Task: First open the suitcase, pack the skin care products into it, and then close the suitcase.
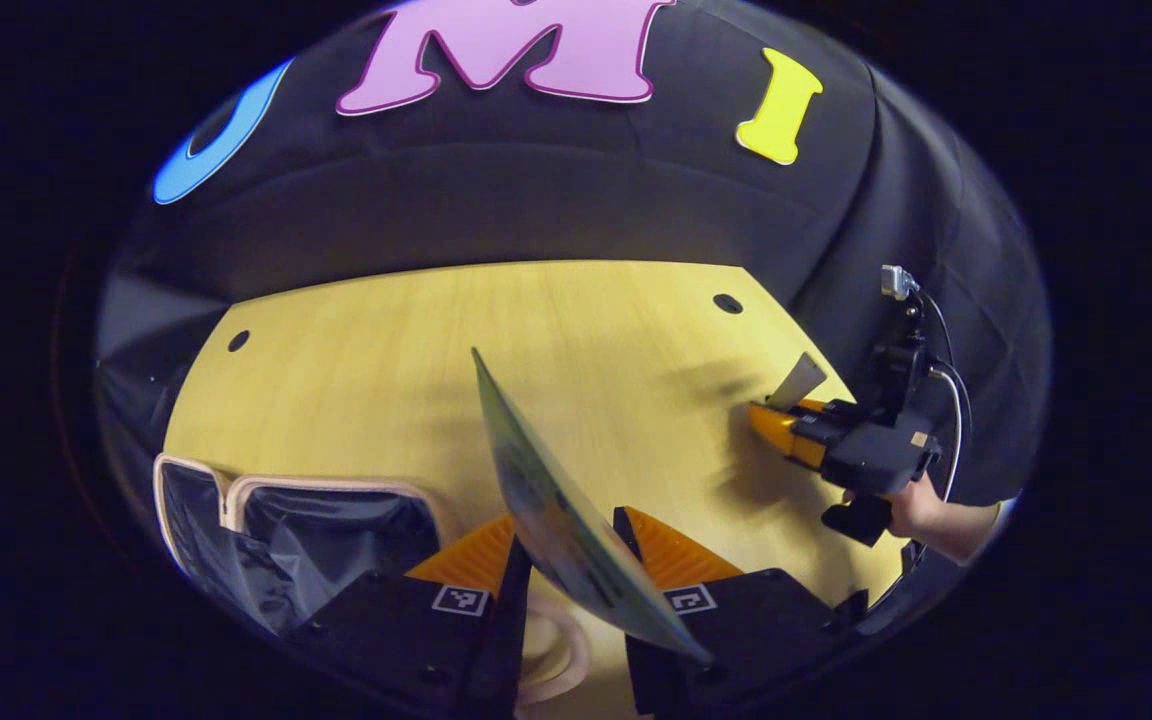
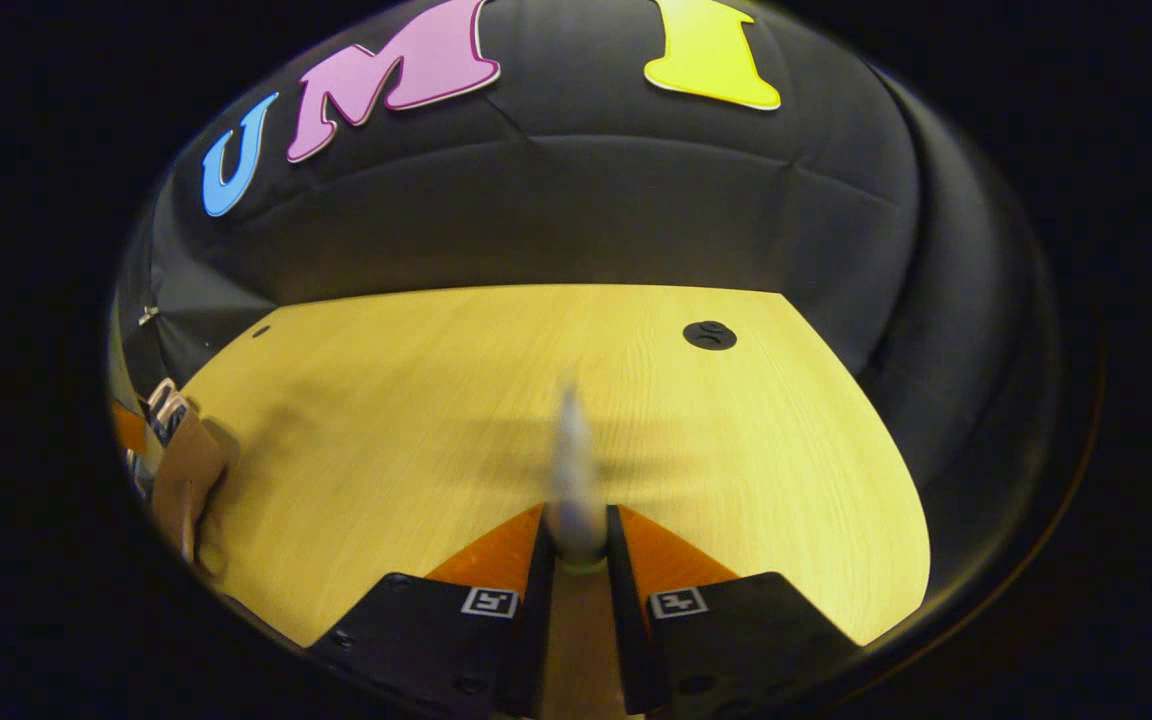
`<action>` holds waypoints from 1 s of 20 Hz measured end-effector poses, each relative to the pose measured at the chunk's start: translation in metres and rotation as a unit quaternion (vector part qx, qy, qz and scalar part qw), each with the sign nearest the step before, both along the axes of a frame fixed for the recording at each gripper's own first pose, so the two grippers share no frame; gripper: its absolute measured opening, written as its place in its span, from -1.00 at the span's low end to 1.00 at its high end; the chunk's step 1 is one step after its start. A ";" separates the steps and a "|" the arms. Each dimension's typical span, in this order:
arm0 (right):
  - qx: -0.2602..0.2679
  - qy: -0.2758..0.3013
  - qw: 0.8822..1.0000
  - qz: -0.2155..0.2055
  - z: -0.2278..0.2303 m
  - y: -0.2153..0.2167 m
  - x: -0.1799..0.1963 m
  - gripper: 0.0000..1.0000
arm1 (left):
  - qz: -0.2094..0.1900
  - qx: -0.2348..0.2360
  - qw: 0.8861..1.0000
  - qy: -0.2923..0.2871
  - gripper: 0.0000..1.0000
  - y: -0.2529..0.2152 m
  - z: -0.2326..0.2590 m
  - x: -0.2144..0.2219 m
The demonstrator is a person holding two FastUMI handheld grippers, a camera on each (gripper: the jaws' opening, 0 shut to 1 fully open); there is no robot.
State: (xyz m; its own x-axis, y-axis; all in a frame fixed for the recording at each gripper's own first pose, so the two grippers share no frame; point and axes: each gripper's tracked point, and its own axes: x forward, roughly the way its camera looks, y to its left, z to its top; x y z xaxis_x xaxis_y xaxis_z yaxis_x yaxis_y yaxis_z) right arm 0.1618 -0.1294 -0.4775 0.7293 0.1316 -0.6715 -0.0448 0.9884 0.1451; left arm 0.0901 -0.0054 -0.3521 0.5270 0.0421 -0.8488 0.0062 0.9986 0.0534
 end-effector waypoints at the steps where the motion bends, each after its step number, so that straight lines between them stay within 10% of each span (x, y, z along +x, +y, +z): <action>1: 0.010 0.000 1.000 0.003 0.005 0.004 -0.003 -0.24 | 0.011 0.016 1.000 0.008 -0.06 0.024 0.004 -0.011; 9: 0.040 -0.041 0.994 0.097 0.115 0.090 -0.058 -0.38 | 0.086 0.045 0.983 0.155 -0.07 0.135 -0.005 -0.119; 15: 0.101 -0.021 0.982 0.155 0.162 0.211 -0.134 -0.38 | 0.132 -0.029 0.959 0.251 -0.05 0.155 -0.055 -0.172; 20: 0.158 0.034 0.971 0.175 0.178 0.305 -0.178 -0.38 | 0.107 -0.055 0.968 0.218 0.02 0.155 -0.049 -0.176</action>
